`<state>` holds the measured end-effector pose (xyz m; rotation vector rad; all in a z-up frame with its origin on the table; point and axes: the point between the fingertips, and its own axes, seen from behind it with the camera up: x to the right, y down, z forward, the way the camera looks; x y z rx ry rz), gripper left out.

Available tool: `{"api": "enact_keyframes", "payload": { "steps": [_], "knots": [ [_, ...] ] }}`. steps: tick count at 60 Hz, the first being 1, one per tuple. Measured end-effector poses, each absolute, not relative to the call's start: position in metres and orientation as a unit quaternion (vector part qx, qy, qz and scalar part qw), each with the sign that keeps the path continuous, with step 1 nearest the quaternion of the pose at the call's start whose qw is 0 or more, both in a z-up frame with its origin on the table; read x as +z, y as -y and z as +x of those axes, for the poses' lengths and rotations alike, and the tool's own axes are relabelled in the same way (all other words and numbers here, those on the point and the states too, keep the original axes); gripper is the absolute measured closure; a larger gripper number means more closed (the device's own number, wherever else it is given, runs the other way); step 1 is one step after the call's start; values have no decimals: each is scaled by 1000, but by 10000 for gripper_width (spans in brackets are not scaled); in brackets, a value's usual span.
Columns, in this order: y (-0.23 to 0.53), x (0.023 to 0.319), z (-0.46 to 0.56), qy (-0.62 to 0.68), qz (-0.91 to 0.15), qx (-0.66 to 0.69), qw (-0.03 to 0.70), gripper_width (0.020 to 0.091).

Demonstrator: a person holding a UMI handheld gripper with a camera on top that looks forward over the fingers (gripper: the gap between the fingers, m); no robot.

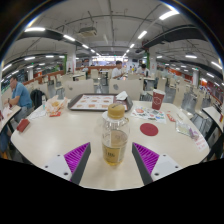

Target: Pour water

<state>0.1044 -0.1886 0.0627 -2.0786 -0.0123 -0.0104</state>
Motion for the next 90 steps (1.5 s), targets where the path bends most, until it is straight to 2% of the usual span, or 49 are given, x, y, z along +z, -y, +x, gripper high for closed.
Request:
{"api": "enact_keyframes", "payload": {
  "steps": [5, 8, 13, 17, 22, 23, 30, 38, 46, 53, 60, 68, 79, 90],
  "knots": [
    [163, 52, 105, -15, -856, -11, 517, 283],
    [152, 44, 107, -26, -854, -15, 520, 351],
    [143, 38, 115, -48, -848, -25, 527, 601],
    [140, 39, 115, -55, -845, -23, 531, 614],
    [136, 40, 119, -66, -845, -26, 530, 668],
    [136, 42, 119, -68, -845, -27, 530, 697],
    [133, 62, 124, -47, -848, -55, 525, 703],
    [118, 106, 162, -14, -838, -141, 528, 704],
    [85, 148, 216, 51, -812, -283, 507, 707],
    [51, 181, 254, 152, -763, -427, 461, 705],
    [16, 203, 261, 284, -674, -558, 392, 706],
    [-12, 200, 244, 407, -570, -639, 316, 706],
    [-31, 169, 214, 521, -454, -682, 239, 707],
    [-34, 143, 210, 551, -447, -672, 213, 708]
  ]
}}
